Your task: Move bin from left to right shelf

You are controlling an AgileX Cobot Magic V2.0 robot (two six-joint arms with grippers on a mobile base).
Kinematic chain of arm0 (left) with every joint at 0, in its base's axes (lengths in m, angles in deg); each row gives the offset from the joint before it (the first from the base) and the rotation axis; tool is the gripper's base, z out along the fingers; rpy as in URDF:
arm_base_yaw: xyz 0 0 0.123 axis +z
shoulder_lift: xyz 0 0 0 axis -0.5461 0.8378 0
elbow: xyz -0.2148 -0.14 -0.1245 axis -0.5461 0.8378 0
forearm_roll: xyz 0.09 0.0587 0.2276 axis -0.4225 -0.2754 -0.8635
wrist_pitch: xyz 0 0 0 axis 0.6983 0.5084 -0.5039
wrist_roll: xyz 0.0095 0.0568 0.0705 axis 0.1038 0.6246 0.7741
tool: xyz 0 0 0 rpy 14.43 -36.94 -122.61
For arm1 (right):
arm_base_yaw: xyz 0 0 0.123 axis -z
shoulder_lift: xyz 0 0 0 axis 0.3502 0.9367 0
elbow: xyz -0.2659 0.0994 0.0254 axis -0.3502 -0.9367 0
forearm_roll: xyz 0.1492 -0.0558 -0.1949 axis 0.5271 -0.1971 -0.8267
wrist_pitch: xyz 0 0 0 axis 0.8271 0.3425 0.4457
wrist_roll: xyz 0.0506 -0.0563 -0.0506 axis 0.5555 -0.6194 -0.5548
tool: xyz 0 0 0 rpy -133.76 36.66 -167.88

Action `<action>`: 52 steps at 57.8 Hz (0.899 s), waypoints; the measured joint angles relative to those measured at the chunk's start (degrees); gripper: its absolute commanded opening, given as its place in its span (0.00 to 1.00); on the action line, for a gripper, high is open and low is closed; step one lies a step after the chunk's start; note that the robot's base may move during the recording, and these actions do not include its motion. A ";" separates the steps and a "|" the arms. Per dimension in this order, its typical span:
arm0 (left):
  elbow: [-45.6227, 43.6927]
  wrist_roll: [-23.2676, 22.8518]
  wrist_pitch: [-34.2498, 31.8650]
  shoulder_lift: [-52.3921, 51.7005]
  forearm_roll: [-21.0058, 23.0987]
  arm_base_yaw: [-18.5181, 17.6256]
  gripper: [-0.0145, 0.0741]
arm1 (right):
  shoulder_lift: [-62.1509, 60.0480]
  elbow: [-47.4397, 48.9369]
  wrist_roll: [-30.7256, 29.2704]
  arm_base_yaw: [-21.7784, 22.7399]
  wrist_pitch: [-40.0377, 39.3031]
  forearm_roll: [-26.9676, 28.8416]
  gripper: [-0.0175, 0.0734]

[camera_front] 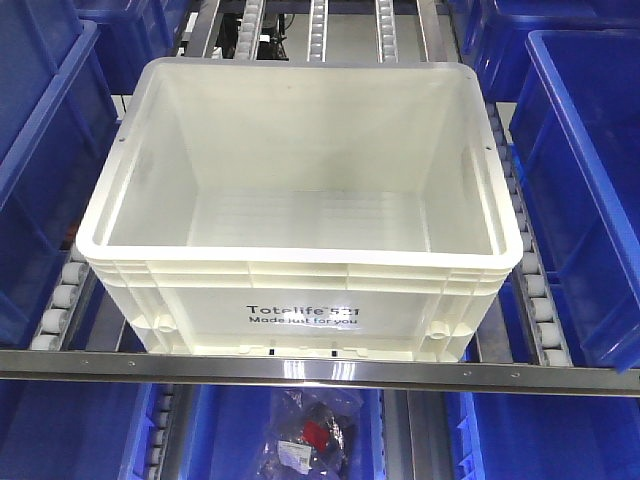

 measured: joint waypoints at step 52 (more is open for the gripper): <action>0.00 0.00 -1.67 0.00 0.00 0.00 0.16 | 0.00 0.00 0.00 0.00 -0.28 0.00 0.18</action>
